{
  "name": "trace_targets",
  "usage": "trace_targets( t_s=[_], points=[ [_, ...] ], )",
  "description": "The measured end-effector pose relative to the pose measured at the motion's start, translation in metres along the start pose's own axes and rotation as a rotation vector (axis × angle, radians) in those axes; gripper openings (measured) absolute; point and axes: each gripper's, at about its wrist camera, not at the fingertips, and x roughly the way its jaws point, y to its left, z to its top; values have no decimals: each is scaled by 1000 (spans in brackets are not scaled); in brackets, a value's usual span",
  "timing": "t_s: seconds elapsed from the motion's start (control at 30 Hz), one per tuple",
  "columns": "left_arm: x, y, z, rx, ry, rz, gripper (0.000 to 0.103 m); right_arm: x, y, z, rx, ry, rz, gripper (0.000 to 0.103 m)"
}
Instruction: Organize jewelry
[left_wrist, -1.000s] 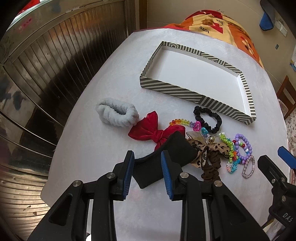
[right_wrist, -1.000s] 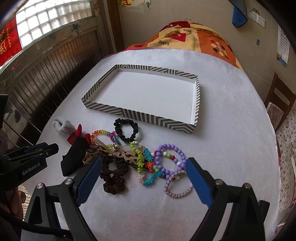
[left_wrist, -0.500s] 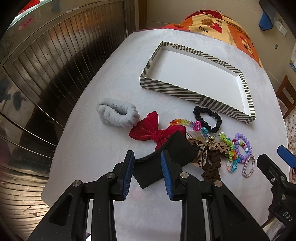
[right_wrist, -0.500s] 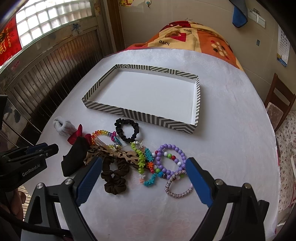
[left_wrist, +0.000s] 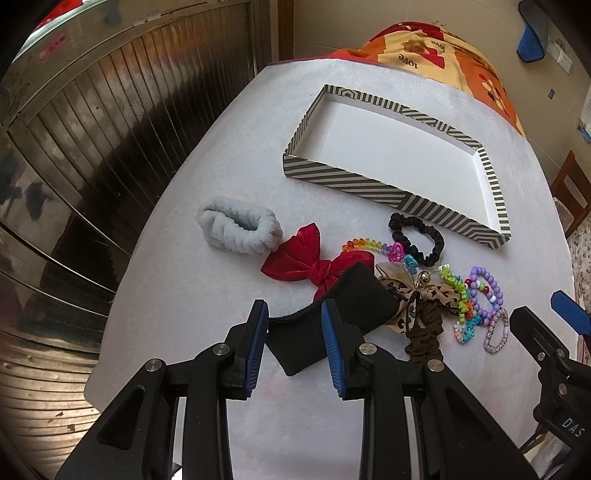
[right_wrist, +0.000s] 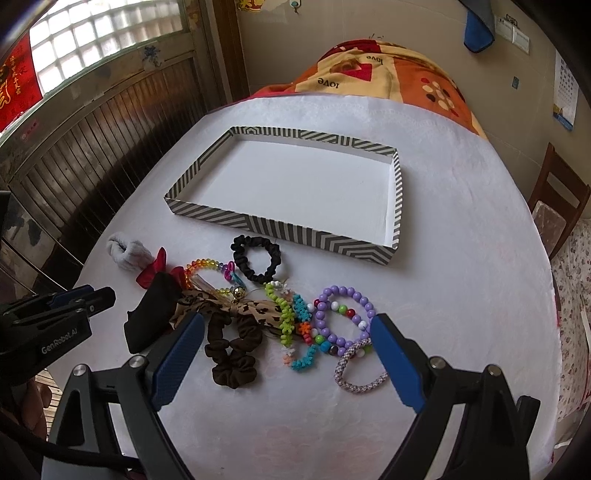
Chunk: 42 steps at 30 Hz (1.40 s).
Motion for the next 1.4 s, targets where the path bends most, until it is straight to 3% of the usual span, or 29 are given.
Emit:
trace_targets(
  t_s=[1.4],
  points=[
    [10, 14, 2, -30, 34, 1, 11, 17, 4, 1, 1, 37, 52, 94]
  ],
)
